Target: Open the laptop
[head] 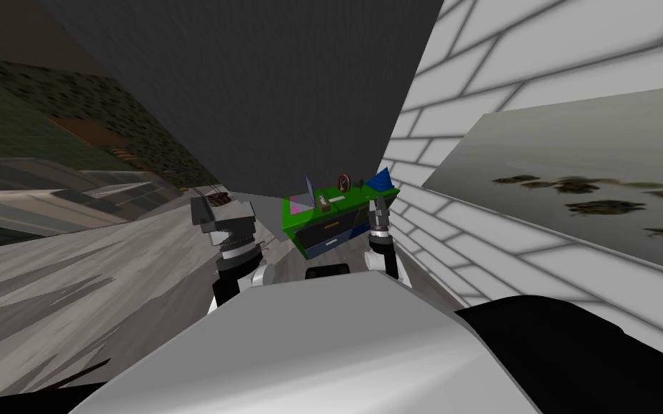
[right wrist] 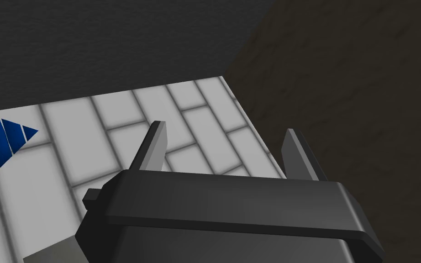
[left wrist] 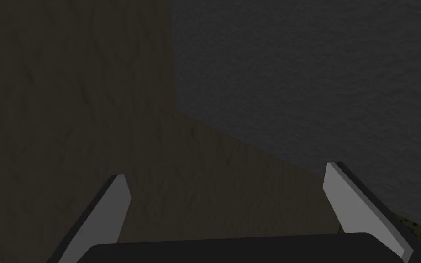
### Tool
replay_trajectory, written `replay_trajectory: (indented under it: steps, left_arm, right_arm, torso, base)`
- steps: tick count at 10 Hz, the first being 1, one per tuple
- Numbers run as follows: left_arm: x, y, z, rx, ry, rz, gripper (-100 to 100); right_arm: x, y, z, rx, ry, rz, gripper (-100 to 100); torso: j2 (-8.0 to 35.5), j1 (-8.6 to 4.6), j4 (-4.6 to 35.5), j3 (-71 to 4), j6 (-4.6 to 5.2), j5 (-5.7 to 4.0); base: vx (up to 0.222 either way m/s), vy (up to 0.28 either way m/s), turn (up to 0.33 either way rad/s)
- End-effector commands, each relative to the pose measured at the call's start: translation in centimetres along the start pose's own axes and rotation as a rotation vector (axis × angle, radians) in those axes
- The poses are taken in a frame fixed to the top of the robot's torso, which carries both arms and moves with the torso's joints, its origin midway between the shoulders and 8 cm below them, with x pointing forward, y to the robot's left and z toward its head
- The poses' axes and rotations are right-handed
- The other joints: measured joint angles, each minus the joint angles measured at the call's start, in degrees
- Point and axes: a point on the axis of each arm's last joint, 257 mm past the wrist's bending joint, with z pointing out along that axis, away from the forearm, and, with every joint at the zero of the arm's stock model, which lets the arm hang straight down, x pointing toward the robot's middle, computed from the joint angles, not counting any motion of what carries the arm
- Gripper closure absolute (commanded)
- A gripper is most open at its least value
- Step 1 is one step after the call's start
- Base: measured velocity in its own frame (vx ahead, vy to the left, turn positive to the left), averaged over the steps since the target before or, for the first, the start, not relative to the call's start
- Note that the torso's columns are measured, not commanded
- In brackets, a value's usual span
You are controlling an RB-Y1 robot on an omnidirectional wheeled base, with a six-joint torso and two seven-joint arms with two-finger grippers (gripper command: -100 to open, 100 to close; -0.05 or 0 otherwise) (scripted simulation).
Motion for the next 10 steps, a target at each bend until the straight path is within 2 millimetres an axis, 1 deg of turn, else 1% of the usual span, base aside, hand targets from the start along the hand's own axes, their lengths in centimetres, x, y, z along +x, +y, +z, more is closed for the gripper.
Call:
replay_trajectory:
  steps: [1, 3, 9, 10]
  left_arm:
    - [0.0, 0.0, 0.0, 0.0, 0.0, 0.0, 0]
    - [0.0, -0.01, 0.0, 0.0, 0.0, 0.0, 0]
    - [0.0, -0.02, 0.01, 0.0, 0.0, 0.0, 0]
    - [0.51, 0.23, 0.05, -0.004, 0.043, 0.019, -100]
  right_arm:
    - [0.0, 0.0, 0.0, 0.0, 0.0, 0.0, 0]
    - [0.0, 0.01, 0.0, 0.0, 0.0, 0.0, 0]
    - [0.0, 0.02, 0.01, 0.0, 0.0, 0.0, 0]
    - [0.0, 0.02, 0.01, 0.0, 0.0, 0.0, 0]
  torso:
    - [2.32, 0.0, 2.35, -4.67, 0.0, 0.0]
    - [10.03, 0.0, 10.06, -20.14, 0.0, 0.0]
    - [35.39, 0.0, 35.37, -70.73, 0.0, 0.0]
    - [39.62, 0.0, 39.6, -79.19, 0.0, 0.0]
  base:
    - [0.0, 0.0, 0.0]
    - [0.0, 0.0, 0.0]
    - [0.0, 0.0, 0.0]
    - [0.013, -0.01, -0.03]
